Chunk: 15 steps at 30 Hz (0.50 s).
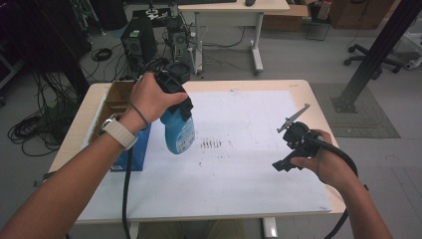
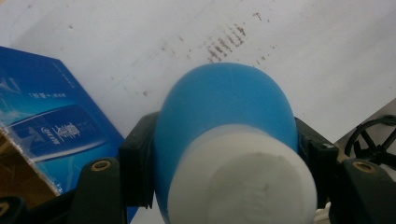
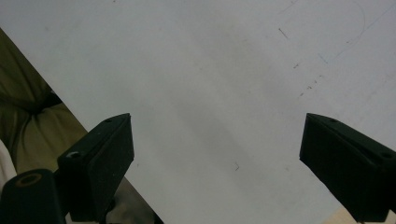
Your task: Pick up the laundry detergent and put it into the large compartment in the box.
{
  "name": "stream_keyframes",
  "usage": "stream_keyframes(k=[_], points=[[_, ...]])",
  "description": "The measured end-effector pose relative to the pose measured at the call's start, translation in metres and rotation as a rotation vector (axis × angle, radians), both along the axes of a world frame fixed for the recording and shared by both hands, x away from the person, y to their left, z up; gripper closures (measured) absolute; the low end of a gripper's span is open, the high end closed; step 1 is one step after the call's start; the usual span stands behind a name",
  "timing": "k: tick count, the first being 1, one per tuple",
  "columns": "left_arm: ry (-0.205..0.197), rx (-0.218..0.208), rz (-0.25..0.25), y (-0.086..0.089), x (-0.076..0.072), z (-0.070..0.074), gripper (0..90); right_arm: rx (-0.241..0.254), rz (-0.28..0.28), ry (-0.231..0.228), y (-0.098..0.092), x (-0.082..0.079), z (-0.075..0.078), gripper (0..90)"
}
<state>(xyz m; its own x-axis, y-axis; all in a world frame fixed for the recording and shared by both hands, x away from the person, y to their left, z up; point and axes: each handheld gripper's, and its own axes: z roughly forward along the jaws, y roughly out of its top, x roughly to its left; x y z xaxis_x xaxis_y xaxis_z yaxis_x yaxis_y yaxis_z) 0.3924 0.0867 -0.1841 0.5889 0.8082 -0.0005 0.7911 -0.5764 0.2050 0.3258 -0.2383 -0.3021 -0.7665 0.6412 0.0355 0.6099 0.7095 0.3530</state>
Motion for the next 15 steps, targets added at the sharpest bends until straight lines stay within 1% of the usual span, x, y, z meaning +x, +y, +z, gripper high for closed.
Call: stream_keyframes(k=[8,10,14,15], points=[[-0.01,-0.015,0.01,0.002,-0.003,0.017,37.3,0.006,0.004,-0.006,0.0,0.0,0.001,10.1],[-0.016,-0.022,0.018,0.003,-0.004,0.02,37.3,0.012,0.005,-0.009,0.0,0.0,0.001,10.1],[-0.011,-0.016,0.022,0.002,-0.005,0.025,37.3,0.011,0.008,-0.008,0.001,0.0,0.0,10.1],[-0.017,-0.021,0.026,0.003,-0.005,0.026,37.3,0.012,0.008,-0.008,0.001,0.0,0.0,10.1]])
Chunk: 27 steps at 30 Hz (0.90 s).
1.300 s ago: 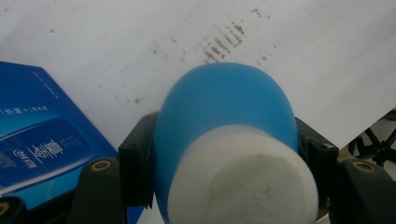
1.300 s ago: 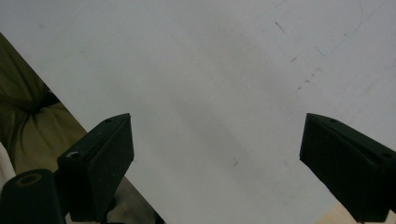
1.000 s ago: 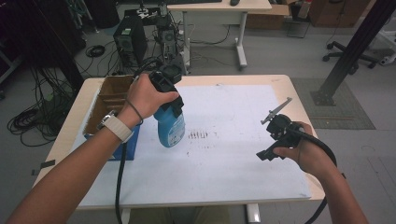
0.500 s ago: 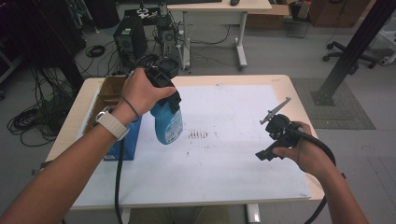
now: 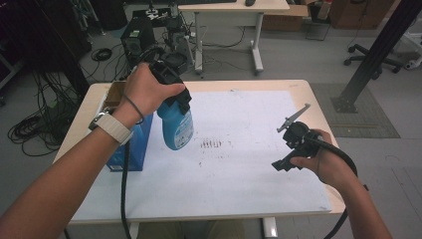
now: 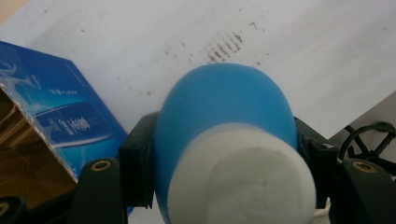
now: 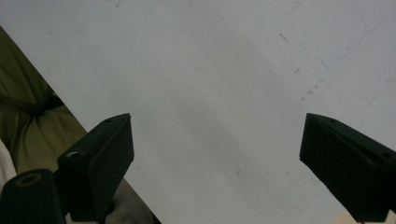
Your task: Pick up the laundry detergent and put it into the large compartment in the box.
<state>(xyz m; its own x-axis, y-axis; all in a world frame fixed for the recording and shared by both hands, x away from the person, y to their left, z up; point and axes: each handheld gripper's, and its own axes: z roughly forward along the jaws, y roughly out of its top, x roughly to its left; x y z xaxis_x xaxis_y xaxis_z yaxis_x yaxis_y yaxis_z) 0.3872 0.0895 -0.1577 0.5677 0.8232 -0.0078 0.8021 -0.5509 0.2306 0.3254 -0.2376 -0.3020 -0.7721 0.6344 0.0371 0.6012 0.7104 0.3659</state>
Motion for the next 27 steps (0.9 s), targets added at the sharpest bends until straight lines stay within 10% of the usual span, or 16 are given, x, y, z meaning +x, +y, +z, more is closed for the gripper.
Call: stream_keyframes(k=[27], points=[[-0.018,-0.008,0.119,0.026,0.002,0.047,37.3,-0.002,0.028,-0.017,0.009,0.003,0.005,10.1]])
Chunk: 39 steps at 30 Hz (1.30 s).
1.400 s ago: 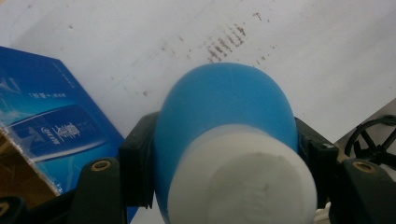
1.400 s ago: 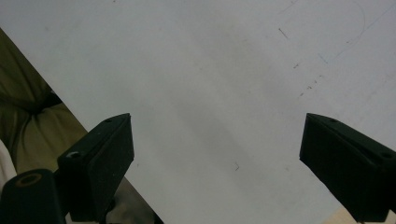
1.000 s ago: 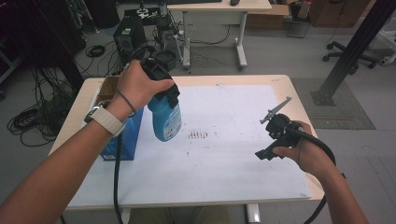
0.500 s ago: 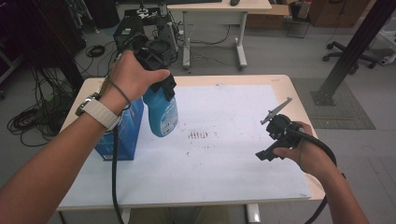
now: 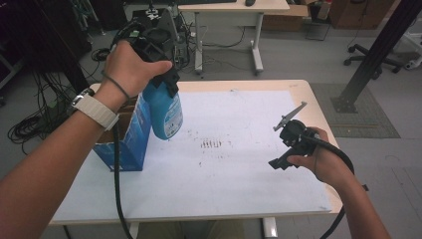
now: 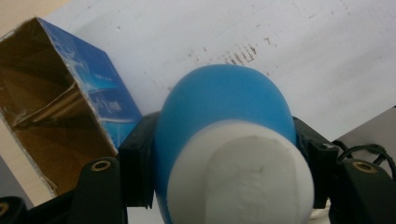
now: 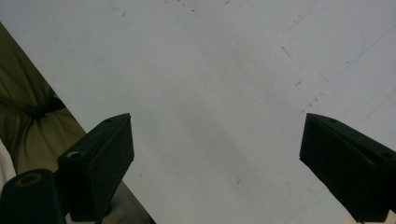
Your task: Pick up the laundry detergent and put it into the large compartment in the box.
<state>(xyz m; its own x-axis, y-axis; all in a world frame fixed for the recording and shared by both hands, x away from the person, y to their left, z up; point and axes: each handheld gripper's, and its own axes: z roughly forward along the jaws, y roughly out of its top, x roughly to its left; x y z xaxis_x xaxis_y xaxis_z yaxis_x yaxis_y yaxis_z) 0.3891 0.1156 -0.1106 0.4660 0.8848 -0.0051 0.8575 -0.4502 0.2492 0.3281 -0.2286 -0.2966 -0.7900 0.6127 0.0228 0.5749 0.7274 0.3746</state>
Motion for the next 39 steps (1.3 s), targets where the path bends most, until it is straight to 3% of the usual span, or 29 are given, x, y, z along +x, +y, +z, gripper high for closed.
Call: stream_keyframes(k=[23,39], points=[[-0.026,-0.008,0.112,0.033,0.004,0.042,37.3,0.0,0.01,-0.011,0.002,0.001,0.004,10.1],[-0.038,0.001,0.215,0.065,0.008,0.055,37.3,-0.004,0.012,-0.008,0.004,0.003,0.004,10.6]])
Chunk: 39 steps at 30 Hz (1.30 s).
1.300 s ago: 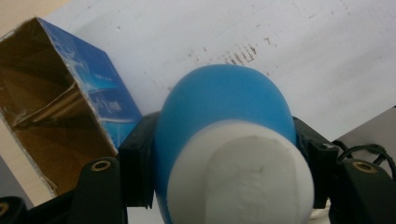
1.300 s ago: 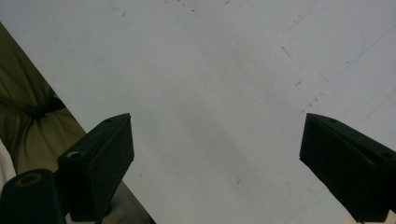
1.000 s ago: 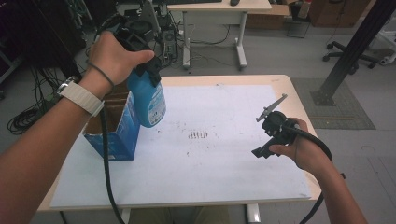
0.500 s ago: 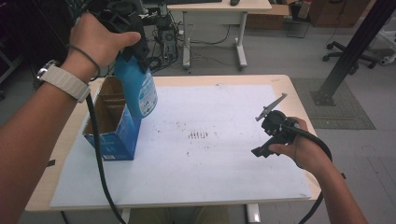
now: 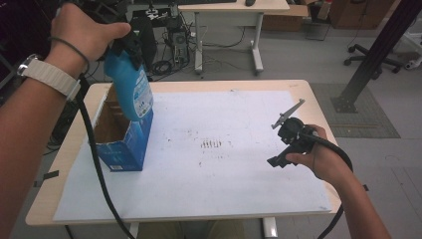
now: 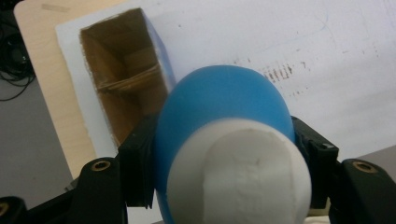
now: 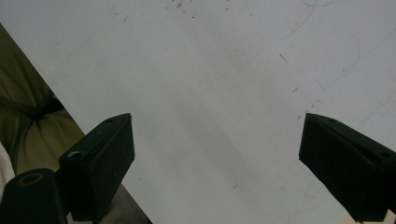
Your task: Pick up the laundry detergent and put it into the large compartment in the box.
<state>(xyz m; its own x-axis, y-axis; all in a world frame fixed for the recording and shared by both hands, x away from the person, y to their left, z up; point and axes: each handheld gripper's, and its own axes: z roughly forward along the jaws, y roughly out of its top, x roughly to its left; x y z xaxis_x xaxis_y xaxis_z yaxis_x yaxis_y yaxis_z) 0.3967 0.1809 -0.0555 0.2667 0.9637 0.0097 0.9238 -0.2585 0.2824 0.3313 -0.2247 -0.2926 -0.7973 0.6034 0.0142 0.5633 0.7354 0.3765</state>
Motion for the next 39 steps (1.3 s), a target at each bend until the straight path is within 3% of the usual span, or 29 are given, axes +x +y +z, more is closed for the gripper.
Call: stream_keyframes(k=[19,39], points=[[-0.012,0.014,0.104,0.024,0.004,-0.001,37.3,-0.002,-0.001,0.002,0.001,0.001,0.0,10.6],[-0.001,0.037,0.167,0.044,0.007,-0.013,37.3,0.007,-0.002,0.003,0.0,0.001,-0.001,10.5]])
